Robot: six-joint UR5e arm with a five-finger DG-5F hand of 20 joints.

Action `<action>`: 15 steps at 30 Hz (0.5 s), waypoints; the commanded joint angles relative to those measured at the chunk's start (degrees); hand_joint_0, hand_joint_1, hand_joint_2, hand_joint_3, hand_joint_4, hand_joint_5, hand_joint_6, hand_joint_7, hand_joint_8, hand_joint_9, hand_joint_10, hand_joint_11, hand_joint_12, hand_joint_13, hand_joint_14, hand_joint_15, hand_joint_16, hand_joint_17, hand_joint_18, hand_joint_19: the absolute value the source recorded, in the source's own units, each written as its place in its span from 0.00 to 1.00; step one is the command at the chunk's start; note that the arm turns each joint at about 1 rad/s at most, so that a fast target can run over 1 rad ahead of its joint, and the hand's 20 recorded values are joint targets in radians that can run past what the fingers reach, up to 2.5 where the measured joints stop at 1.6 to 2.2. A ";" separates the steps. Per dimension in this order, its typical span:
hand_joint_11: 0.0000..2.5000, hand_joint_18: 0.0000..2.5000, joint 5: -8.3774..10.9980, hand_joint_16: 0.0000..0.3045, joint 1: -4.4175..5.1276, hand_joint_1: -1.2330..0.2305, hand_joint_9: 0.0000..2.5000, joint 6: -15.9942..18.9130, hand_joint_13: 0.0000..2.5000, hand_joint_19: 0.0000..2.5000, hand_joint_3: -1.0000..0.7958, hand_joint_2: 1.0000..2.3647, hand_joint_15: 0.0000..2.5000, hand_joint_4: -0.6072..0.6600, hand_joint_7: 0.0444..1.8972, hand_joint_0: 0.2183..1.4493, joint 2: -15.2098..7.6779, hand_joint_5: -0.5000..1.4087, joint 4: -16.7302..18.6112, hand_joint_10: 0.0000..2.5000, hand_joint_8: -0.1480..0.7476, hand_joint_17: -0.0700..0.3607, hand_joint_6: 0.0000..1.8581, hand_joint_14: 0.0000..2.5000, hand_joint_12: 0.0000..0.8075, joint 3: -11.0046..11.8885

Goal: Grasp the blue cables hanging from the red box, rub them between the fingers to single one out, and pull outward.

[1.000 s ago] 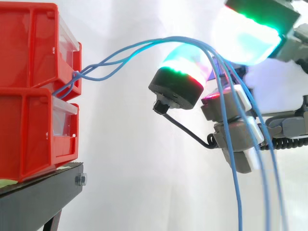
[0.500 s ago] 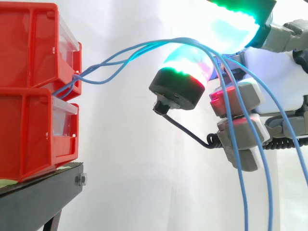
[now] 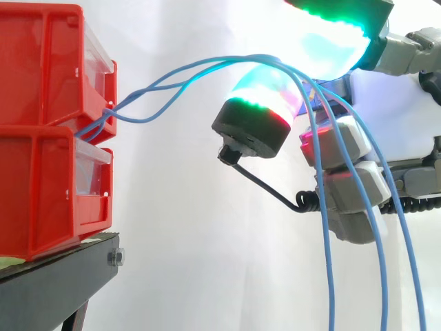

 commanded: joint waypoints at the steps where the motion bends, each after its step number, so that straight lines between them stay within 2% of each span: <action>1: 0.27 0.44 -0.09 0.17 0.00 0.29 0.50 0.00 0.49 0.27 0.31 0.00 0.28 0.54 0.52 0.25 0.02 0.21 0.00 0.01 0.55 0.44 0.47 0.01 0.50 -0.01; 3: 0.27 0.45 -0.09 0.18 0.00 0.30 0.50 0.00 0.50 0.27 0.28 0.00 0.28 0.55 0.51 0.23 0.02 0.21 0.00 0.01 0.55 0.45 0.47 0.01 0.51 0.08; 15: 0.29 0.47 -0.35 0.20 0.00 0.31 0.53 0.44 0.51 0.26 0.28 0.00 0.28 0.58 0.54 0.18 0.02 0.22 0.09 0.01 0.62 0.49 0.48 0.01 0.55 0.08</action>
